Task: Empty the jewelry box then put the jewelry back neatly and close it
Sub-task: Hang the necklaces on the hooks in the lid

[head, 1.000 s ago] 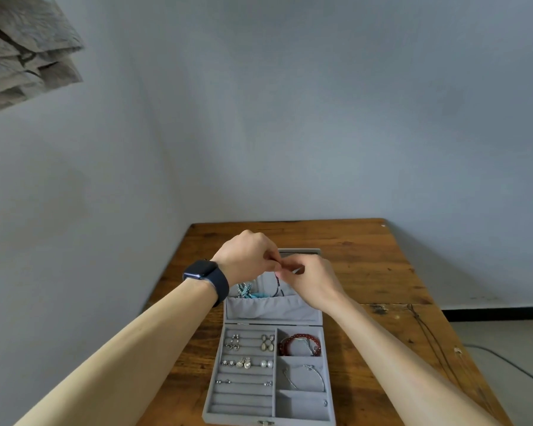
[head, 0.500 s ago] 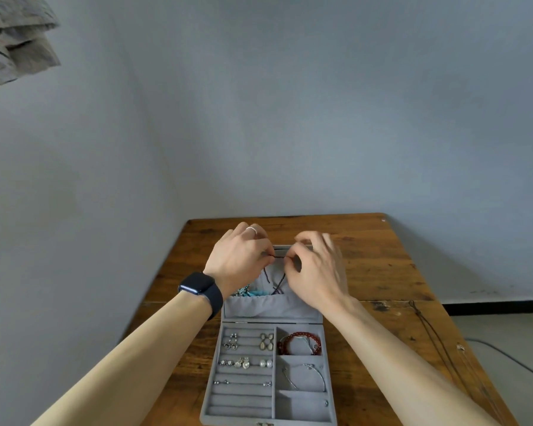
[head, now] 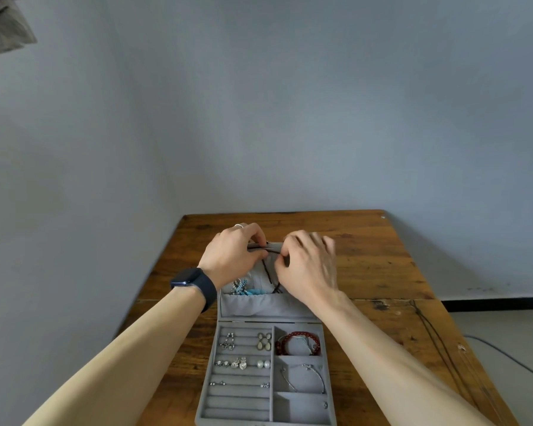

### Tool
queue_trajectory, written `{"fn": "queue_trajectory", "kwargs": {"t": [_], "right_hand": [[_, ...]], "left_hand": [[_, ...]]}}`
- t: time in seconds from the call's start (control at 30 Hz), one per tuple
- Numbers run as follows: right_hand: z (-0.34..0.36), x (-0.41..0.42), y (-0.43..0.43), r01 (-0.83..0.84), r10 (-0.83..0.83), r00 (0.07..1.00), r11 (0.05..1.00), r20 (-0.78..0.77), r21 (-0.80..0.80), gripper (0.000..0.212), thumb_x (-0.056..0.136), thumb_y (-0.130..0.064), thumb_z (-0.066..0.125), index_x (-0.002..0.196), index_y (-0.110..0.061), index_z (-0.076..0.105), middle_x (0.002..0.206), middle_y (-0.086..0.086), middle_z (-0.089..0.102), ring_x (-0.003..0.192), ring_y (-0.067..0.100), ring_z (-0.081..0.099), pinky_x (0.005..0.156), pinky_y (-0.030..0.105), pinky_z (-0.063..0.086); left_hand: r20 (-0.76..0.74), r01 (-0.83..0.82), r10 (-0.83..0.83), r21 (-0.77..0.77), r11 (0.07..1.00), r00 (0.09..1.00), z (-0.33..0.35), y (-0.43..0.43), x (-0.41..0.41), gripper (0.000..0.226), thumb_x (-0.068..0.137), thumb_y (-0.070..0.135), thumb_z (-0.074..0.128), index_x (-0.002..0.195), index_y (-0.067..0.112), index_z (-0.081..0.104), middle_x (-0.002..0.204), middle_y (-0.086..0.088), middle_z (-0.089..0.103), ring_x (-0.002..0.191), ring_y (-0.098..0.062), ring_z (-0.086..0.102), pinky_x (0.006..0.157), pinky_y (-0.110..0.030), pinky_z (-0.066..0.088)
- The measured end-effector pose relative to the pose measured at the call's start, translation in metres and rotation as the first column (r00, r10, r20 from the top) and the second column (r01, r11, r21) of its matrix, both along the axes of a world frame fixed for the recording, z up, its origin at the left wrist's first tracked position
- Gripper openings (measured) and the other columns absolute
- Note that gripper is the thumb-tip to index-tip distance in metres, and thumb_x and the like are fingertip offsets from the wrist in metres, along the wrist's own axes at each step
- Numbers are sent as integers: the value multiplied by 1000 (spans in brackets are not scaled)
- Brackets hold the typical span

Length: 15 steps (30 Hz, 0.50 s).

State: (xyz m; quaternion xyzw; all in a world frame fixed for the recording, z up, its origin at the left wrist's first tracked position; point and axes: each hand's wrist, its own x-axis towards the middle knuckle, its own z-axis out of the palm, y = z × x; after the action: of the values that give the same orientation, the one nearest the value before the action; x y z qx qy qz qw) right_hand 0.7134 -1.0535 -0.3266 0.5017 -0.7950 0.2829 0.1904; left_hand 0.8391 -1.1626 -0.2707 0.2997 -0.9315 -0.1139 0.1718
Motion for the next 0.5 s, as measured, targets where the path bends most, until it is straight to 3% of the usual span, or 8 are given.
{"fn": "queue_trajectory", "kwargs": {"t": [0.2,0.33,0.43,0.5], "right_hand": [[-10,0,11,-73,83,994,987,-65,140,9,71,-29,74,76,-25,68,127,1,59,116,27,54,95,46,25],[-11,-3,24,-150,161,986,963,-32,225,7,73,-36,72,80,-34,74,150,-1,42,140,24,34,105,51,17],[-9,-5,34,-188,194,981,960,-7,207,17,72,-31,69,89,-33,75,154,0,40,144,21,29,110,53,19],[-6,-4,41,-199,197,980,967,25,161,22,75,-28,67,96,-31,74,151,1,44,144,20,32,113,54,22]], "left_hand": [[104,40,-25,-147,988,994,-8,3,0,35,85,44,73,109,31,50,113,6,54,101,-19,54,83,-30,39],[100,37,-23,-140,989,995,-9,6,2,34,89,48,66,114,31,50,119,6,53,106,-19,53,90,-33,39],[79,43,-34,-111,993,996,-8,8,6,25,96,38,58,120,30,54,126,5,57,111,-19,55,84,-28,41],[78,49,-40,-117,992,996,-8,10,9,30,98,33,56,128,31,54,134,5,55,119,-18,53,89,-30,44]]}}
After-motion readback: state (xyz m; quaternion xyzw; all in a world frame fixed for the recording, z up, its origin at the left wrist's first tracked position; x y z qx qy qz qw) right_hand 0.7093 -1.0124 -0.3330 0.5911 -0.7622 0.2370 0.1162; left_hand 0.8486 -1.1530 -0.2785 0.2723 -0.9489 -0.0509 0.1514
